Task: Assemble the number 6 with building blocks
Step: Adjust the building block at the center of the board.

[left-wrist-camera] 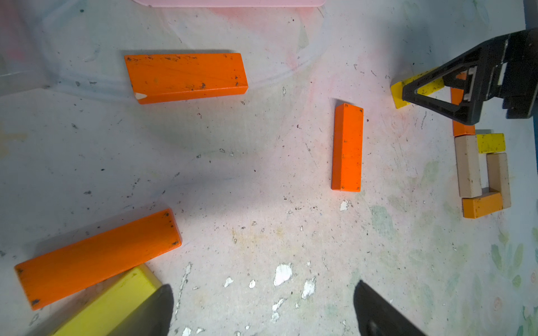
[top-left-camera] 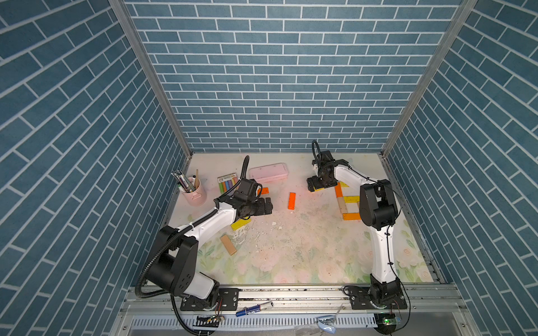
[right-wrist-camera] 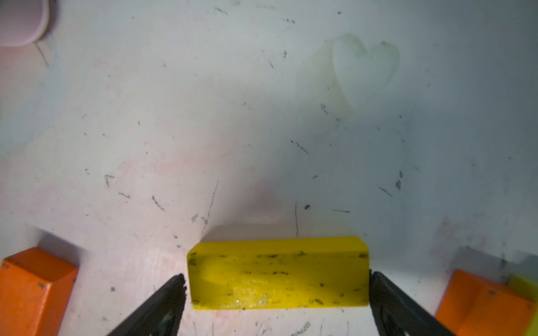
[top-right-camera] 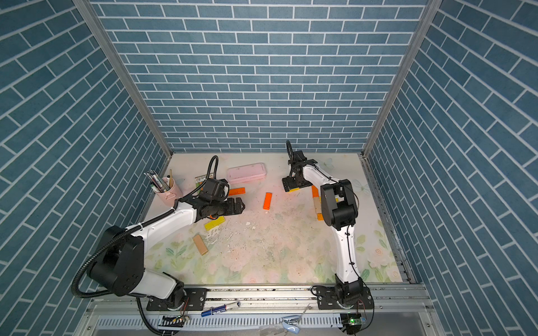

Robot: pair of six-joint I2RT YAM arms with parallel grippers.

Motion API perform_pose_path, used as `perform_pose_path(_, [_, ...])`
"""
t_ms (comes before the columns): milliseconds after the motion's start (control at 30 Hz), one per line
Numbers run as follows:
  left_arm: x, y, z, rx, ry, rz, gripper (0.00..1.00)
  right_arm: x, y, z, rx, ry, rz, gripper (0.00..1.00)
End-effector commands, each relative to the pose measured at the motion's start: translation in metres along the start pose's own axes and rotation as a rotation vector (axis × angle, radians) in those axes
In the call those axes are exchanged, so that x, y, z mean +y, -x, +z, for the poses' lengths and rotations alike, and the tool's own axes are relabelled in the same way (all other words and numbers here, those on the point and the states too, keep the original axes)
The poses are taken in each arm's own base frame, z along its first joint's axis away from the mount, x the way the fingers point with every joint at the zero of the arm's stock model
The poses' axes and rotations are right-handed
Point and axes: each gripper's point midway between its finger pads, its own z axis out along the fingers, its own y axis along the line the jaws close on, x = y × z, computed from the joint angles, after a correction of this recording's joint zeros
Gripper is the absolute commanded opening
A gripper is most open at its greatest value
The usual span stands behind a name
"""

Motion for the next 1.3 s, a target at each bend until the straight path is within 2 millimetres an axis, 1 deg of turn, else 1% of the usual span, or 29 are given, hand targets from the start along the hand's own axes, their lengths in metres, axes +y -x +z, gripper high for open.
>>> perform_pose_path(0, [-0.005, 0.007, 0.000, -0.015, -0.010, -0.006, 0.97, 0.005, -0.009, 0.008, 0.049, 0.015, -0.033, 0.98])
perform_pose_path(200, [-0.005, 0.008, -0.001, -0.021, -0.011, -0.002, 0.97, 0.004, -0.013, 0.009, 0.064, -0.016, -0.009, 0.97])
perform_pose_path(333, [-0.005, 0.007, 0.001, -0.018, -0.013, -0.007, 0.97, 0.005, -0.014, 0.006, 0.056, -0.041, 0.027, 0.93])
perform_pose_path(567, [-0.003, 0.007, 0.004, -0.019, -0.005, -0.010, 0.96, 0.011, -0.018, 0.006, 0.044, -0.074, 0.142, 0.79])
perform_pose_path(633, [-0.001, 0.007, 0.005, -0.019, 0.009, -0.011, 0.95, 0.016, -0.019, 0.006, 0.042, -0.069, 0.185, 0.77])
perform_pose_path(733, [0.001, 0.008, 0.007, -0.022, 0.029, -0.005, 0.95, 0.021, -0.021, 0.003, 0.034, -0.080, 0.250, 0.77])
perform_pose_path(867, [0.002, 0.007, 0.010, -0.022, 0.052, 0.015, 0.94, 0.029, -0.025, -0.002, 0.026, -0.080, 0.318, 0.77])
perform_pose_path(1033, [-0.001, 0.006, 0.013, -0.022, 0.066, 0.034, 0.94, 0.043, -0.034, -0.001, 0.048, -0.072, 0.372, 0.85])
perform_pose_path(1067, [-0.001, 0.006, 0.014, -0.022, 0.069, 0.036, 0.94, 0.047, -0.033, -0.004, 0.039, -0.061, 0.375, 0.88])
perform_pose_path(1100, [-0.002, 0.007, 0.014, -0.025, 0.071, 0.040, 0.94, 0.052, -0.030, -0.012, 0.023, -0.048, 0.375, 0.93])
perform_pose_path(1133, [-0.003, 0.007, 0.015, -0.024, 0.073, 0.046, 0.94, 0.054, -0.031, -0.014, 0.020, -0.050, 0.376, 0.98])
perform_pose_path(1267, [-0.007, 0.006, 0.019, -0.022, 0.087, 0.081, 0.94, 0.059, -0.028, -0.024, -0.005, -0.027, 0.394, 0.99])
